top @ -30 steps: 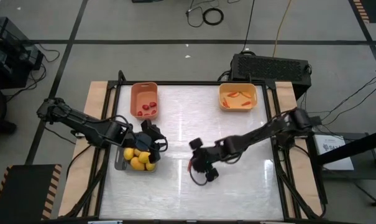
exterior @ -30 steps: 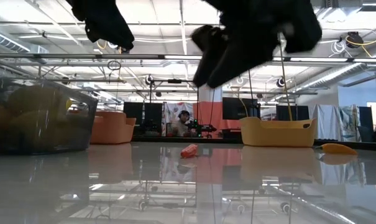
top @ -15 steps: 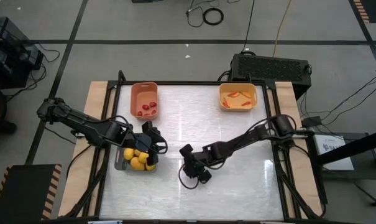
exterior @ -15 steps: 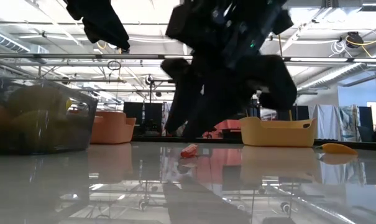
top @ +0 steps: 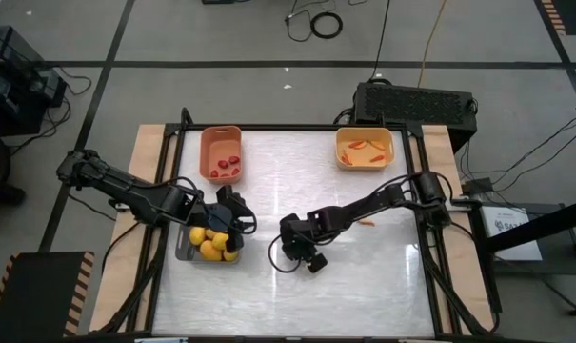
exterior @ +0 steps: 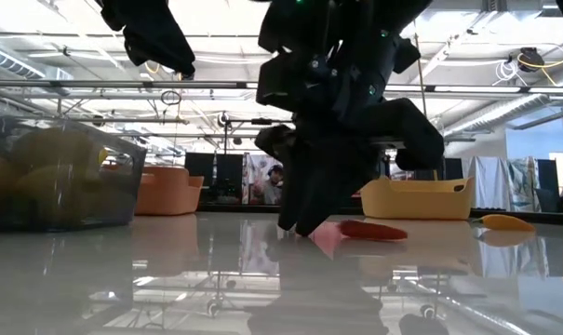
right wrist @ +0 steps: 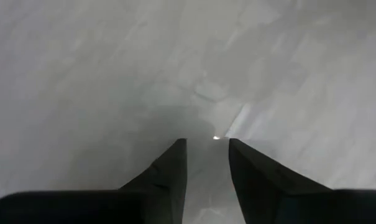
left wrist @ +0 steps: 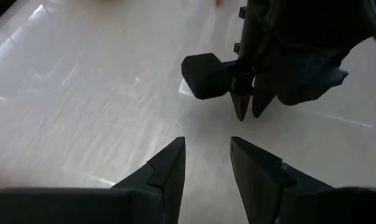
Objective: Sort produce into baskets
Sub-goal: Put the orange chili pepper into the yellow bin
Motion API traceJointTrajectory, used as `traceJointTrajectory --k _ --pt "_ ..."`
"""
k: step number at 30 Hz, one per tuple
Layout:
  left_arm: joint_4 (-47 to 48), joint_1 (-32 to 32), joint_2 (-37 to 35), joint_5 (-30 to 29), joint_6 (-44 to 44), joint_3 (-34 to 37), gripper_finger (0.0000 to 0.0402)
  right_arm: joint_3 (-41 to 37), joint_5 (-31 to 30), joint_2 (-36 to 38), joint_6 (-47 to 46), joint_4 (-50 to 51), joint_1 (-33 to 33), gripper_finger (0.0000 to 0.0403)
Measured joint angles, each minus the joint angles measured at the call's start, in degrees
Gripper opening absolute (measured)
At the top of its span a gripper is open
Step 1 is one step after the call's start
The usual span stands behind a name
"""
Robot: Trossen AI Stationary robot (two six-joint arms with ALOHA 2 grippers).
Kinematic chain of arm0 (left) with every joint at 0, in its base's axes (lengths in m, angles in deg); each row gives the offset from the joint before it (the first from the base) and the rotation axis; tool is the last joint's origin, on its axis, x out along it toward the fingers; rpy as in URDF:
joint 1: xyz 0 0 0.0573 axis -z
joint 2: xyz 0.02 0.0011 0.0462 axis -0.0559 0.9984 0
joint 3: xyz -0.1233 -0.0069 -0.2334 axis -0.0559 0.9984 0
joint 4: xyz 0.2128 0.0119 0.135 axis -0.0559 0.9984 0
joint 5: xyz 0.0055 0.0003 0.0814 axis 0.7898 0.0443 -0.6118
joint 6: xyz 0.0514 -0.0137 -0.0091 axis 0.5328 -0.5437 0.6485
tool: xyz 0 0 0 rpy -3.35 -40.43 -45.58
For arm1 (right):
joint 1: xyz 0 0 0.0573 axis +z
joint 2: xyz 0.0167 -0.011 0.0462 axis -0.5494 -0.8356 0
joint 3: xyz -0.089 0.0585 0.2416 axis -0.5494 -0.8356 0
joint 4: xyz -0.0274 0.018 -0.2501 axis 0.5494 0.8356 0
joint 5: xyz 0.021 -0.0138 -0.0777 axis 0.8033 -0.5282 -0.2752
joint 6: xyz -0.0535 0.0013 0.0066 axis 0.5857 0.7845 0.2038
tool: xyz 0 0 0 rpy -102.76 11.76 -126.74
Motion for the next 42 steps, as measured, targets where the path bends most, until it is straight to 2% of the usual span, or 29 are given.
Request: traceJointTrajectory --k 5,8,13,19,24,28,34,42 --pt "0.0 0.0 0.0 -0.1 -1.0 0.0 0.0135 0.1 1.9 0.0 -4.9 4.3 -0.8 0.0075" --pt "0.0 0.0 0.0 -0.3 -1.0 0.0 0.0135 0.1 2.7 0.5 -14.4 5.6 -1.2 0.0060" --pt "0.0 0.0 0.0 -1.2 -0.6 0.0 0.0135 1.2 3.1 2.9 -42.2 10.4 -2.7 0.0057" --pt "0.0 -1.2 0.4 -1.7 1.6 0.0 0.0135 2.9 3.5 4.9 -74.9 19.0 -3.6 0.0090" --pt "-0.2 -2.3 1.3 0.6 2.6 0.0 0.0135 2.9 3.2 5.0 -92.4 23.2 -0.7 0.0135" --pt "-0.4 -2.2 2.3 2.4 5.0 0.0 0.0135 2.9 1.8 4.4 -100.8 22.9 2.8 0.0171" --pt "-0.8 -2.2 4.5 7.2 8.4 0.0 0.0135 2.9 -4.9 4.5 -110.1 21.7 4.9 0.0210" --pt "-0.9 -2.0 6.4 12.0 9.6 0.0 0.0135 2.9 -8.0 4.5 -120.2 21.1 7.2 0.0215"
